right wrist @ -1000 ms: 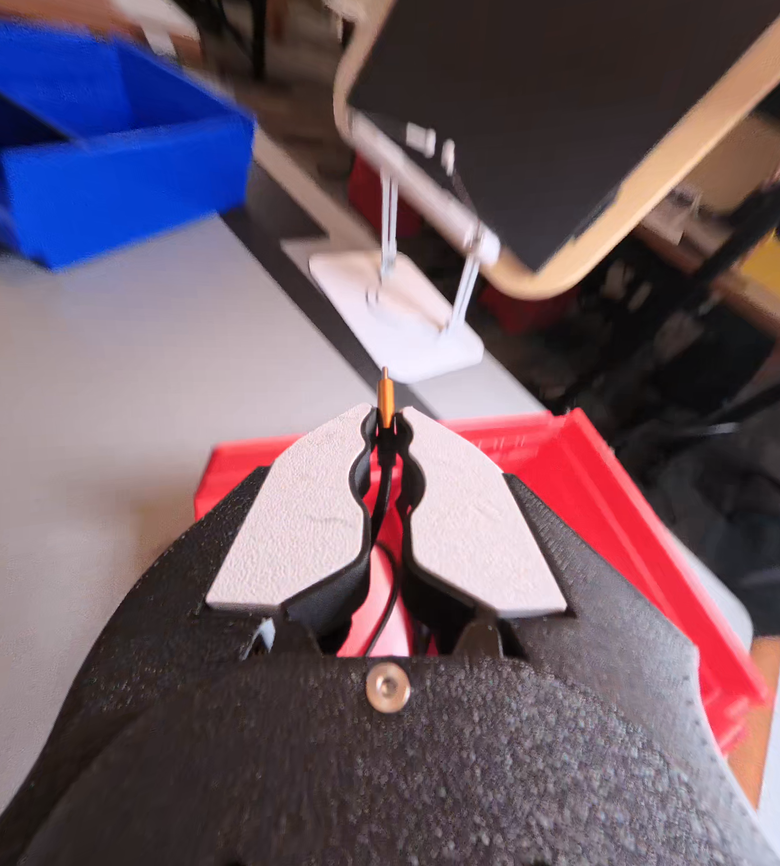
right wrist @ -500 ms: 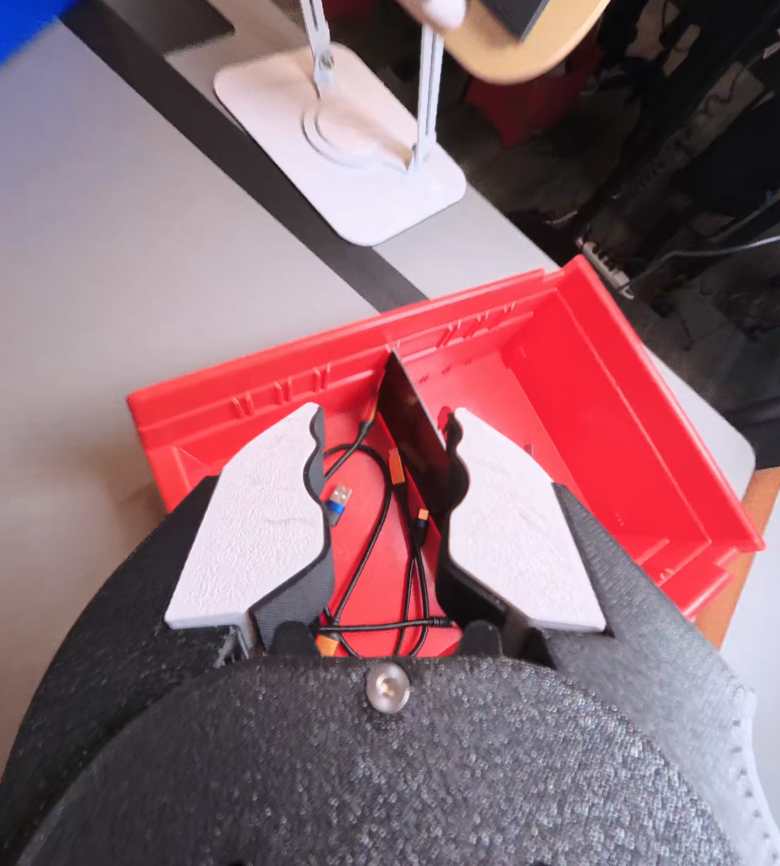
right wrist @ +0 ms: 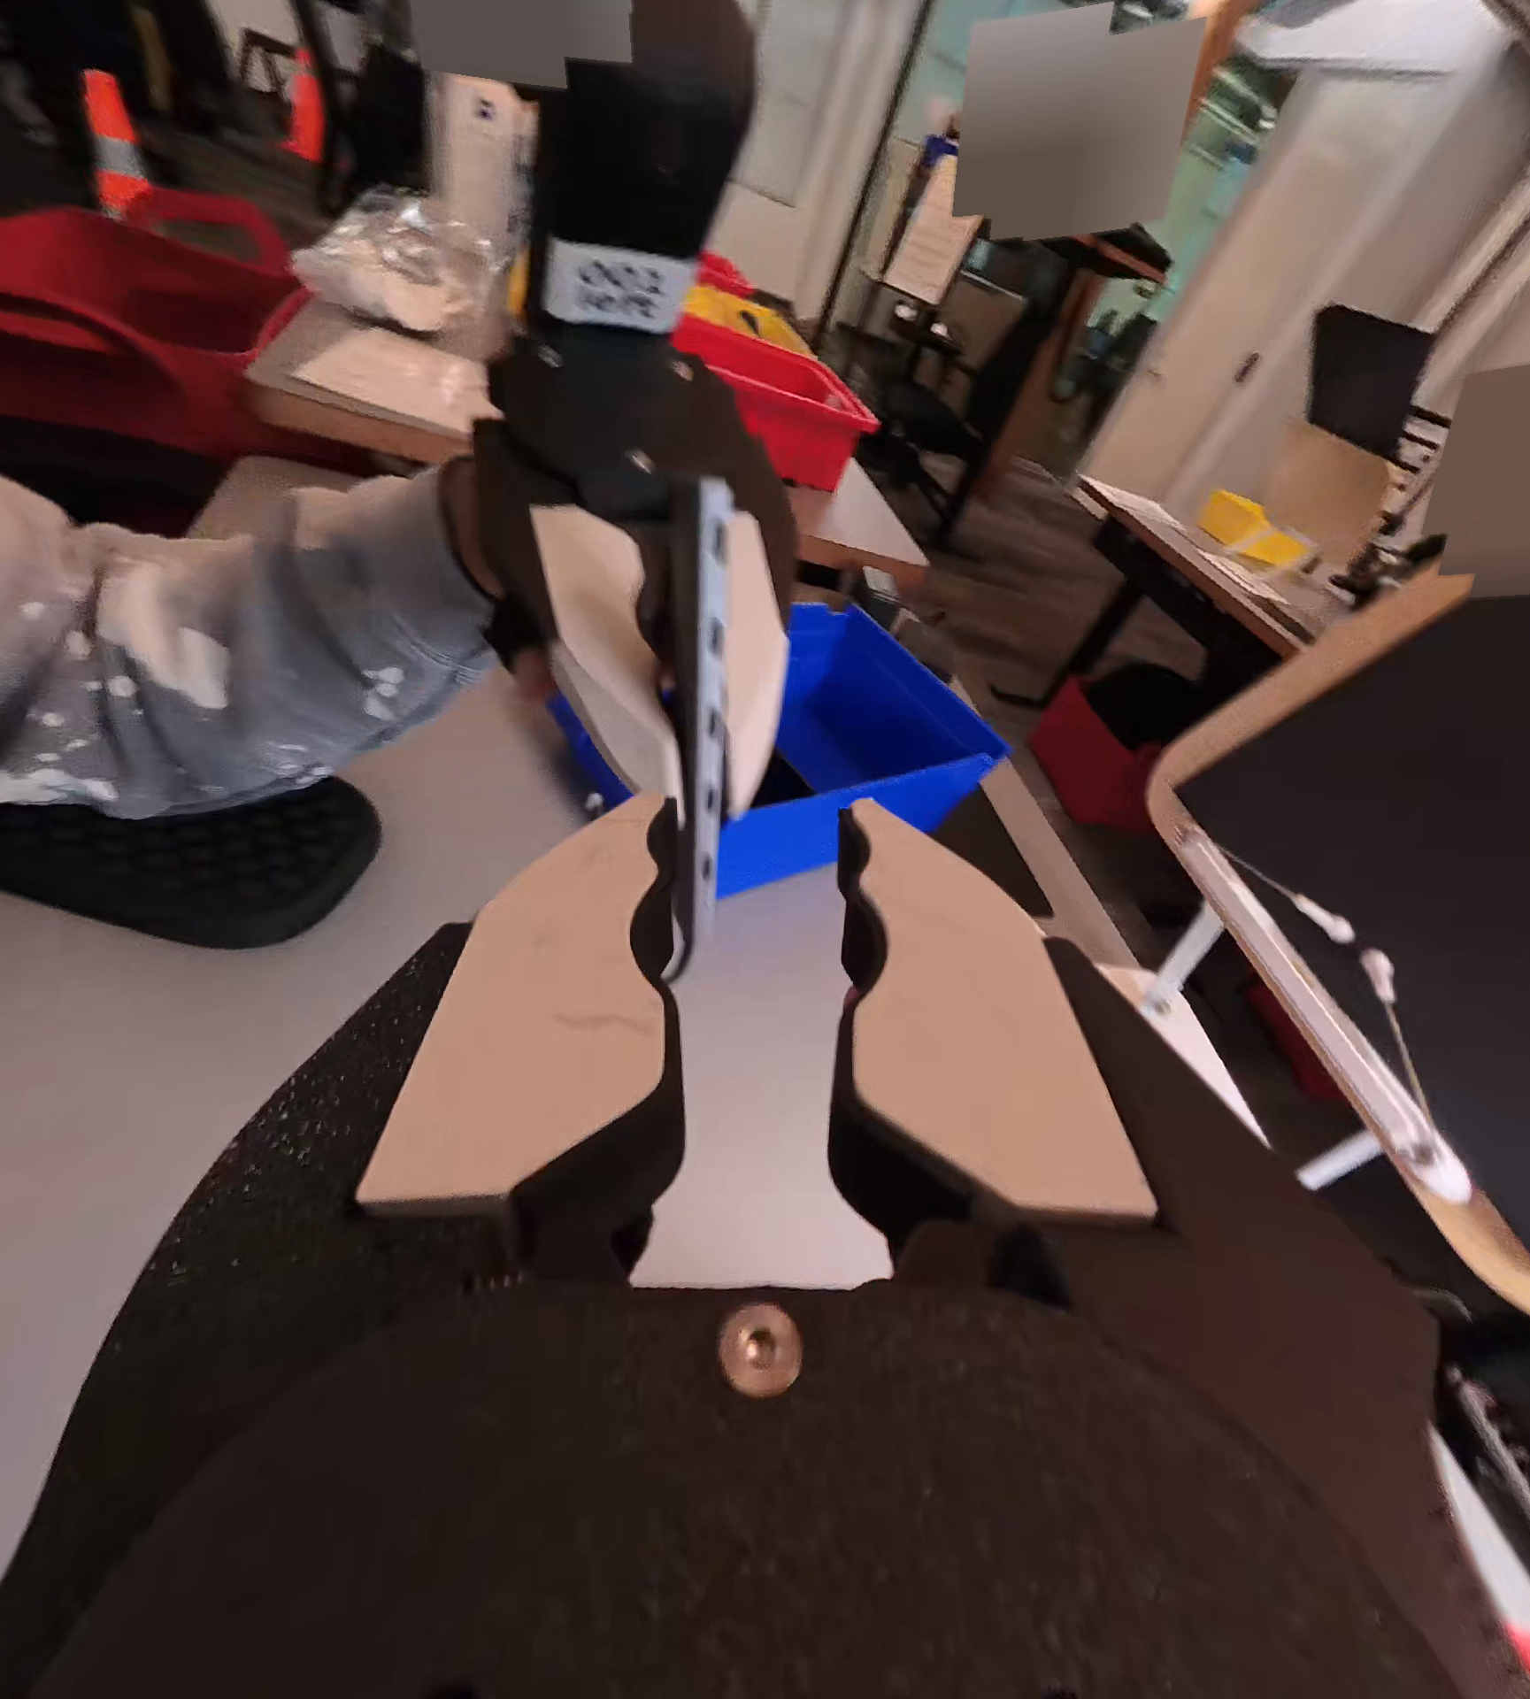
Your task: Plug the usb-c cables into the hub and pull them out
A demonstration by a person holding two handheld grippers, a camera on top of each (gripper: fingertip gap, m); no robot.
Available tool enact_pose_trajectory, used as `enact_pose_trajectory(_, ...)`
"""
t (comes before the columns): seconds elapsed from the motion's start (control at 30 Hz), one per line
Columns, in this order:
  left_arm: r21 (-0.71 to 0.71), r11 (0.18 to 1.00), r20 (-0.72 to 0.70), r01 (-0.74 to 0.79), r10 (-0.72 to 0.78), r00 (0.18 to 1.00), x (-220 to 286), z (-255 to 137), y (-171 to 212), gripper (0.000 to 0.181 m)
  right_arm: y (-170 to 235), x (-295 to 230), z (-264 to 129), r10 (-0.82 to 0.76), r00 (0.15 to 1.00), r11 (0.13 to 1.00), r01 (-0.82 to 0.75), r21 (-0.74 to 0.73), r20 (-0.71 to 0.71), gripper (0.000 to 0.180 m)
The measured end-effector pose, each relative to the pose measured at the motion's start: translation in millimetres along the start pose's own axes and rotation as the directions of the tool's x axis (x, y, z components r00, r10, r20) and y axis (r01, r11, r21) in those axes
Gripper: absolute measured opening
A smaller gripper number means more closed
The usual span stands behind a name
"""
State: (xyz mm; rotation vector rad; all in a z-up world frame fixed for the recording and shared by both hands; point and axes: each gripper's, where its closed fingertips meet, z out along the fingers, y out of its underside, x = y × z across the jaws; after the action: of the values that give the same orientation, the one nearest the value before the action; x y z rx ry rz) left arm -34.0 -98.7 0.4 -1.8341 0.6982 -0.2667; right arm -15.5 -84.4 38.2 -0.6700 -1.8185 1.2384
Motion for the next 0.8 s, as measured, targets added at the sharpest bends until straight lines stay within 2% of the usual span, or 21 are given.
enact_pose_trajectory(0.1, -0.058, 0.998, -0.014, -0.033, 0.032, 0.999, 7, 8, 7, 0.010, -13, -17, 15, -0.055, 0.996, 0.996, 0.060, -0.065, 0.070, 0.032)
enact_pose_trajectory(0.27, -0.136, 0.988, -0.056, -0.068, 0.061, 0.997, 19, 21, 19, 0.010, -7, -26, 31, -0.099, 0.983, 0.950, 0.139, -0.278, 0.155, 0.030)
enact_pose_trajectory(0.33, -0.157, 0.984, -0.064, -0.083, 0.074, 0.995, 22, 26, 23, 0.010, -2, -30, 34, -0.102, 0.977, 0.921, 0.164, -0.352, 0.189, 0.018)
enact_pose_trajectory(0.43, -0.126, 0.988, -0.042, -0.091, 0.086, 0.995, 20, 27, 19, 0.026, -3, -37, 31, -0.154, 0.964, 0.887, 0.232, -0.400, 0.217, 0.009)
enact_pose_trajectory(0.57, 0.036, 0.998, 0.031, -0.043, 0.042, 0.999, 3, 1, -8, 0.043, -25, -19, 0, -0.177, 0.976, 0.880, 0.215, -0.424, 0.129, 0.009)
enact_pose_trajectory(0.7, 0.217, 0.976, 0.083, 0.008, -0.027, 0.996, -15, -42, -32, 0.042, -24, 33, -48, -0.222, 0.973, 0.815, 0.154, -0.559, -0.056, 0.010)
enact_pose_trajectory(0.8, 0.245, 0.969, 0.133, 0.014, -0.048, 0.990, -25, -63, -35, 0.041, -11, 81, -85, -0.297, 0.935, 0.732, 0.092, -0.675, -0.194, 0.009)
